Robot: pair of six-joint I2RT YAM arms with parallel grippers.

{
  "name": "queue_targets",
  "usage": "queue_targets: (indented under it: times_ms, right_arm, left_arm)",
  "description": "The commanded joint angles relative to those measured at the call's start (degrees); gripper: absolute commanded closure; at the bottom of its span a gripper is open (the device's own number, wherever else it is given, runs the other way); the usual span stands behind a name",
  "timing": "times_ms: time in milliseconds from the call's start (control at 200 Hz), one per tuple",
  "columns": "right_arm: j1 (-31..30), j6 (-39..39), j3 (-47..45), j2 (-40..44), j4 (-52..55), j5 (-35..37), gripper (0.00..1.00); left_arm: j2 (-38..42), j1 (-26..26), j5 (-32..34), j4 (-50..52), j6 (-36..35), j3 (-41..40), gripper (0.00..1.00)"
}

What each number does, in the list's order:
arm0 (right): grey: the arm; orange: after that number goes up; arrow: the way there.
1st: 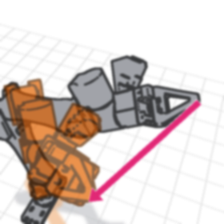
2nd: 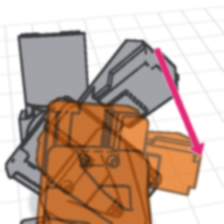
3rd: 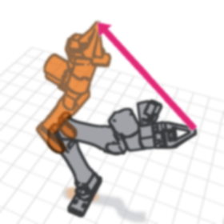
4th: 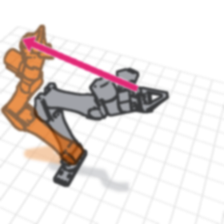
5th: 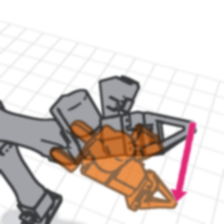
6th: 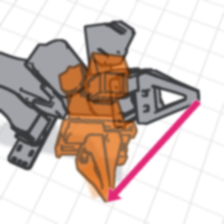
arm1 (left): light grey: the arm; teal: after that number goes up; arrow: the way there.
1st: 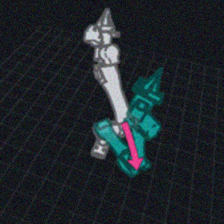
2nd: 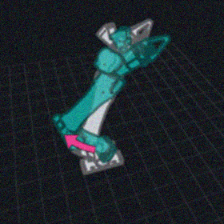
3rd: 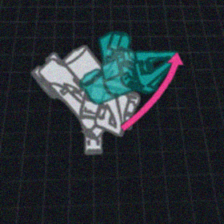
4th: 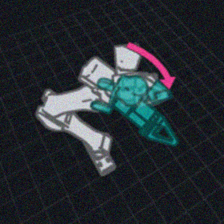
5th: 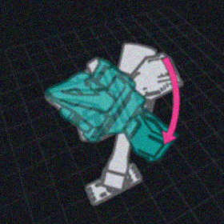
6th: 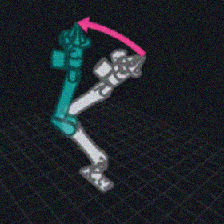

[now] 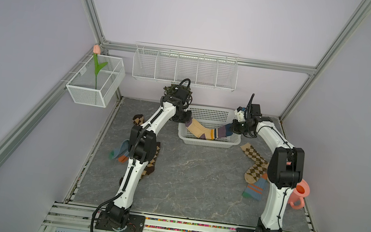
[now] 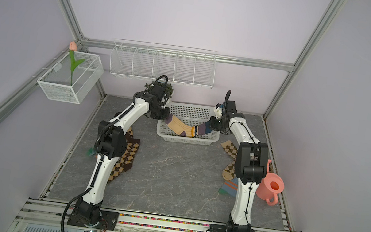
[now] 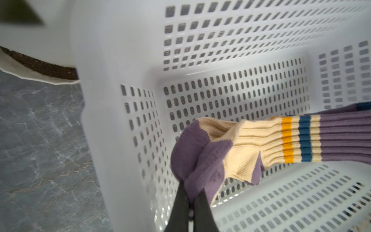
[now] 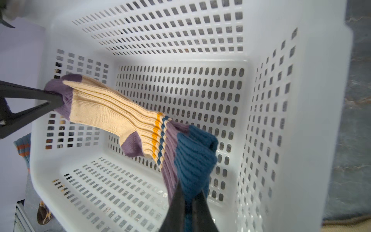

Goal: Place the socks together as a pair
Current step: Place a pair of socks in the bin.

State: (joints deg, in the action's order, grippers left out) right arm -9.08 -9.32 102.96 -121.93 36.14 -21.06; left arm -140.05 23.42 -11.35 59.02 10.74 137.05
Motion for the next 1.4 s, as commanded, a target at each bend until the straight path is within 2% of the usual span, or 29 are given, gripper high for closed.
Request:
queue_targets:
  times_ms: [0, 280, 335, 400, 445, 560, 755, 810, 950, 1105, 1230, 1344, 1394]
  right_arm:
    - [-0.2, 1.3, 2.8, -1.6, 1.5, -0.2, 0.93]
    - [-0.6, 2.0, 5.1, -3.7, 3.2, 2.2, 0.93]
    - [-0.6, 2.2, 4.8, -3.4, 3.4, 3.2, 0.92]
    - [-0.7, 2.3, 4.6, -2.6, 3.6, 4.5, 0.86]
    - [-0.7, 2.3, 4.4, -1.9, 3.7, 5.4, 0.82]
    - [-0.9, 2.5, 4.5, 0.2, 4.3, 6.9, 0.69]
    - [-1.3, 2.8, 3.2, 6.1, 3.8, 7.5, 0.55]
    - [-1.3, 2.8, 2.1, 8.3, 3.5, 7.4, 0.54]
    - [-1.3, 2.2, -2.5, 15.3, 1.4, 5.8, 0.54]
    - [-1.6, 1.7, -9.9, 23.3, -0.5, 4.2, 0.53]
    - [-1.9, 0.5, -18.1, 29.1, -3.3, 3.3, 0.53]
    - [-2.3, -1.4, -25.8, 34.7, -7.0, 1.8, 0.53]
    - [-4.9, -2.3, -29.2, 36.8, -8.6, 1.2, 0.53]
  left_arm:
    - [0.1, -0.8, 2.3, 2.5, -1.0, 2.4, 1.00]
    - [-0.6, -1.4, 1.7, 1.9, -1.3, 2.9, 1.00]
    - [-0.2, -1.4, 1.8, 1.9, -1.2, 2.9, 0.86]
    - [0.6, -1.4, 1.9, 1.8, -1.1, 2.8, 0.67]
    - [1.2, -1.4, 1.9, 1.7, -1.2, 2.9, 0.60]
    - [3.3, -1.4, 2.3, 1.6, -1.1, 3.1, 0.53]
    - [9.5, -0.4, 3.6, 1.5, -0.9, 1.6, 0.51]
    - [12.0, 0.0, 4.0, 0.8, -0.9, -0.1, 0.51]
    - [19.5, 0.7, 4.2, -1.0, -0.1, -6.7, 0.51]
    - [31.2, 1.0, 7.7, -8.8, 1.4, -22.5, 0.51]
    - [38.8, 1.0, 10.4, -11.3, 2.7, -32.6, 0.50]
    - [45.9, 0.9, 15.4, -13.2, 4.0, -43.0, 0.49]
    - [48.4, 0.9, 18.7, -13.2, 5.5, -47.3, 0.49]
